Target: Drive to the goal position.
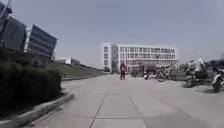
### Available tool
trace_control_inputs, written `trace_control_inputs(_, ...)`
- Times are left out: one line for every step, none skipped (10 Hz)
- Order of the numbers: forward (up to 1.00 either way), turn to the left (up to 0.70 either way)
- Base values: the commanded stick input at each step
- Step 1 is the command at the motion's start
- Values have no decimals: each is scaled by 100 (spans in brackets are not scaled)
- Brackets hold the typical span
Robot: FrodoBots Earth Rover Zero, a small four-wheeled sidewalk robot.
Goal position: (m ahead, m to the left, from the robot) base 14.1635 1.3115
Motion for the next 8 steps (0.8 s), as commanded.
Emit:
trace_control_inputs(100, 0)
trace_control_inputs(100, 0)
trace_control_inputs(100, 0)
trace_control_inputs(100, 0)
trace_control_inputs(100, 0)
trace_control_inputs(100, 0)
trace_control_inputs(100, 0)
trace_control_inputs(100, 0)
